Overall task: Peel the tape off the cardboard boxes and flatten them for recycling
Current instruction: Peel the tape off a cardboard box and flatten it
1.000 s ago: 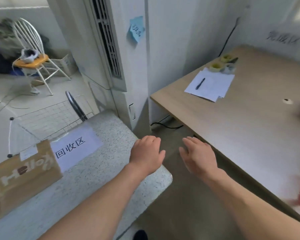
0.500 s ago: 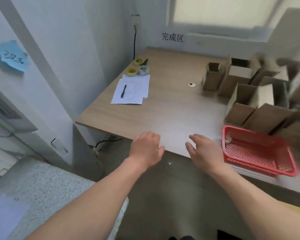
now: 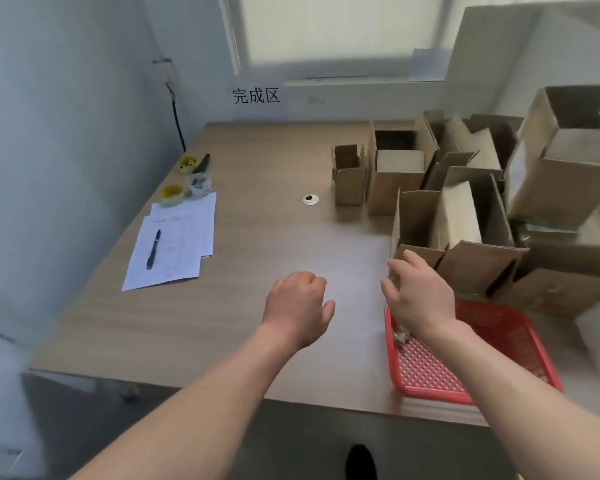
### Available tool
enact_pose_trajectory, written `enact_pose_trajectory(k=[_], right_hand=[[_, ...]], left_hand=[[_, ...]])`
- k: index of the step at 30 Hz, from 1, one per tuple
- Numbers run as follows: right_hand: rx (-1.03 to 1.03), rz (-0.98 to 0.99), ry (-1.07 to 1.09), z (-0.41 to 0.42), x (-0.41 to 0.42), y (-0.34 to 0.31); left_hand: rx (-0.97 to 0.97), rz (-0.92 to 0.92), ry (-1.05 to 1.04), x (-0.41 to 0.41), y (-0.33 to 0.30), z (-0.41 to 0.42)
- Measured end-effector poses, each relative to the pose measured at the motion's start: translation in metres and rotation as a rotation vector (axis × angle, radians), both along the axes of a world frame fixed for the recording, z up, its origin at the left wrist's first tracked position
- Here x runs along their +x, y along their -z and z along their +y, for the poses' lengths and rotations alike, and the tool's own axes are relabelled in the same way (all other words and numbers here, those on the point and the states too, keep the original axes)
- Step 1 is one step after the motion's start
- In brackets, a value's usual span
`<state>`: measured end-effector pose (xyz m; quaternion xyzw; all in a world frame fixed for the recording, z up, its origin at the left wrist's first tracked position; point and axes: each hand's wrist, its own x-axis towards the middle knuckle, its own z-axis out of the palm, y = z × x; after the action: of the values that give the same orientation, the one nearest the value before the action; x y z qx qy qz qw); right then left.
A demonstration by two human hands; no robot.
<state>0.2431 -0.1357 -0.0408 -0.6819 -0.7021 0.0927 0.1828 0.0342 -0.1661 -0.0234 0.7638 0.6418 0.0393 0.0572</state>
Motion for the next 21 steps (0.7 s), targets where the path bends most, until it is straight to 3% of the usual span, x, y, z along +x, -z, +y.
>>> enact_pose_trajectory(k=[8,12,15,18,21], right_hand=[[-0.353,-0.12,0.067,0.087,0.029,0.01],[-0.404,-0.143,0.05,0.112,0.03,0.026],[-0.295,-0.114,0.007,0.123,0.023,0.028],[-0.087,0.061,-0.057,0.127,0.004,0.016],[-0.002,0.43,-0.02,0.137,-0.019,0.002]], left_hand=[[-0.063,0.004,0.022,0.032,0.011,0.082],[-0.102,0.001,0.019,0.027,0.024,0.107],[-0.118,-0.039,0.012,0.016,0.034,0.124],[-0.087,-0.134,0.004,-0.006,0.041,0.139],[0.014,-0.259,0.019,-0.038,0.043,0.15]])
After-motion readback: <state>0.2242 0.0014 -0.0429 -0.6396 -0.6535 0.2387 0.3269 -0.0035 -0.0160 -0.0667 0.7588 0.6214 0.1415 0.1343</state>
